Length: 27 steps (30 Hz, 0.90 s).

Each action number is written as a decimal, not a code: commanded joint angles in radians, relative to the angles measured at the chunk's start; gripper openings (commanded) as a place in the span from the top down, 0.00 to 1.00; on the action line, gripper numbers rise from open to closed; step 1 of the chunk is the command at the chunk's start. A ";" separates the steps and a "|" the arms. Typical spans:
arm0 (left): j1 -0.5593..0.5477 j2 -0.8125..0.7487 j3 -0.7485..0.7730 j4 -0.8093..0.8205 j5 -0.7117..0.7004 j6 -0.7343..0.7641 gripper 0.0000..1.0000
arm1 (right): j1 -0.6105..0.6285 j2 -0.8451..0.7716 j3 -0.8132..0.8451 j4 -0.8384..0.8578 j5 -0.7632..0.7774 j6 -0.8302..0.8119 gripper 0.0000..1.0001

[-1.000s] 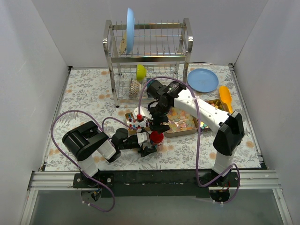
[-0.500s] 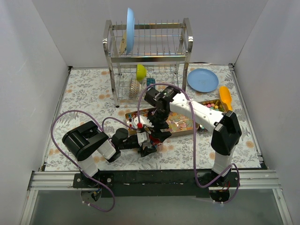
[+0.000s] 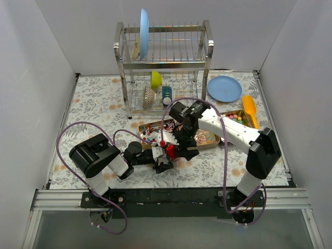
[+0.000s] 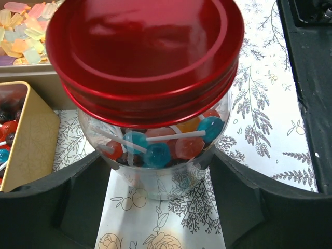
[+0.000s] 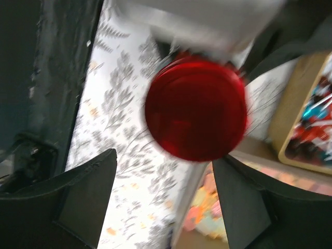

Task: Pack the candies
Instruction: Screw the bottle lid onto the packing bottle.

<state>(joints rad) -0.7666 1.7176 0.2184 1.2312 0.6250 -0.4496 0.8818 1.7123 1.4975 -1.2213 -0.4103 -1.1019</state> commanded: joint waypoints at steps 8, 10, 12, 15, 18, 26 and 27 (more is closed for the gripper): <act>0.023 0.031 0.010 -0.101 -0.031 -0.024 1.00 | -0.013 -0.154 -0.010 -0.046 0.014 0.126 0.19; 0.023 0.030 0.009 -0.102 -0.028 -0.024 1.00 | -0.018 -0.114 0.041 -0.037 0.005 0.131 0.19; 0.023 0.030 0.010 -0.105 -0.024 -0.023 1.00 | -0.018 -0.062 0.096 -0.011 -0.022 0.123 0.19; 0.023 0.027 0.009 -0.110 -0.024 -0.020 1.00 | -0.018 0.010 0.162 0.022 -0.064 0.109 0.19; 0.023 0.017 0.006 -0.113 -0.027 -0.017 1.00 | -0.018 0.090 0.260 -0.010 -0.091 0.083 0.19; 0.023 0.007 0.001 -0.113 -0.031 -0.012 1.00 | -0.003 0.150 0.297 -0.084 -0.153 0.014 0.19; 0.023 0.007 0.001 -0.113 -0.031 -0.012 1.00 | -0.004 0.147 0.291 -0.084 -0.150 0.010 0.19</act>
<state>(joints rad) -0.7498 1.7260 0.2314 1.2278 0.6163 -0.4610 0.8661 1.8824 1.7840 -1.2526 -0.5068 -1.0473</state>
